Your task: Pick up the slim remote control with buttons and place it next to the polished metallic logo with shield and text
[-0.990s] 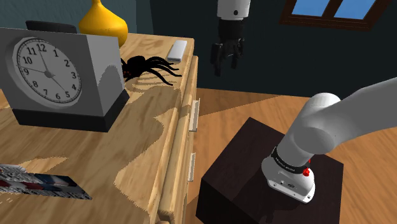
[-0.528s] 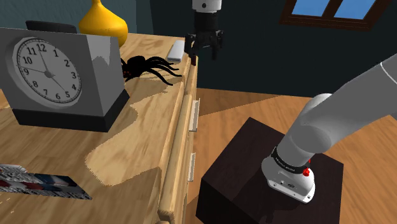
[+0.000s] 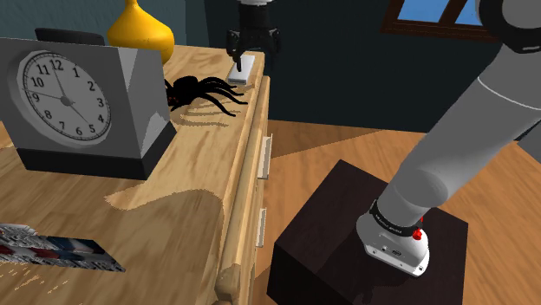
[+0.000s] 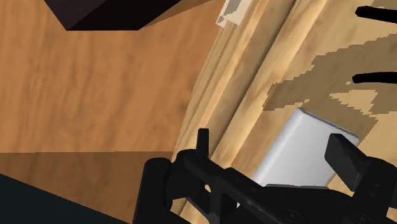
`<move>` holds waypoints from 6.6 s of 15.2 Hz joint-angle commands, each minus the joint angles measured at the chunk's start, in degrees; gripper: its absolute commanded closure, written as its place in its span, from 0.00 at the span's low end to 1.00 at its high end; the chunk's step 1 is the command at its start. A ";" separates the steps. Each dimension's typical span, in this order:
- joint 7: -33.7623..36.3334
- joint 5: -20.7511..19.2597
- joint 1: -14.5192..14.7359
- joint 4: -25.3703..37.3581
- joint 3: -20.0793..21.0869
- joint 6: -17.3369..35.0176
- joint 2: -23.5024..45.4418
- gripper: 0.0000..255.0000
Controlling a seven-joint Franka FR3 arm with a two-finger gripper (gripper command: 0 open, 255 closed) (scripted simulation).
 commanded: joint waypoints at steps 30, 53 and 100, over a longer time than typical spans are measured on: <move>11.09 -4.62 -0.95 12.80 -0.99 2.69 14.08 1.00; 11.19 -5.61 0.01 36.59 -0.69 -15.88 19.38 1.00; 54.94 1.76 19.89 21.14 21.64 -20.89 -1.92 1.00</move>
